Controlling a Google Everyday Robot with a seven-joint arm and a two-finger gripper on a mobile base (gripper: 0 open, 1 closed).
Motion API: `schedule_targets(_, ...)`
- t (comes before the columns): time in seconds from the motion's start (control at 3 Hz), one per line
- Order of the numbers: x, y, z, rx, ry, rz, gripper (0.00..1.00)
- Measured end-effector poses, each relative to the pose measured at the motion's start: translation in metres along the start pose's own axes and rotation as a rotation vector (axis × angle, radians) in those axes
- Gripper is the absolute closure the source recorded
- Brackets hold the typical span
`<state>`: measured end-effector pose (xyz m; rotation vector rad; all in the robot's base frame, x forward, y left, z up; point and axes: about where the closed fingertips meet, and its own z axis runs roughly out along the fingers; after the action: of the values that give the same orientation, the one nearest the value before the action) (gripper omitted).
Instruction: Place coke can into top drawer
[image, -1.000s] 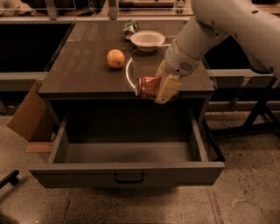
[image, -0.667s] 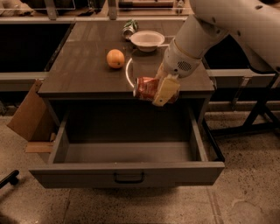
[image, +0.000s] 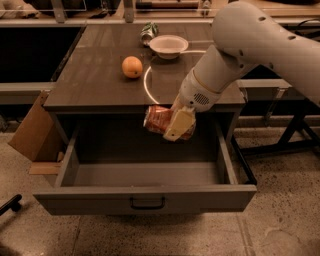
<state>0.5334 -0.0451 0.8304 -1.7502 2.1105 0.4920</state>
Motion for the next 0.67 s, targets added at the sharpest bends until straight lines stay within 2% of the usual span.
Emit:
schedule_targets(0.33, 0.001, 0.0, 0.004, -0.001, -0.003, -0.008, 1.0)
schedule_targets(0.67, 0.012, -0.003, 0.019, 0.009, -0.016, -0.02, 1.0)
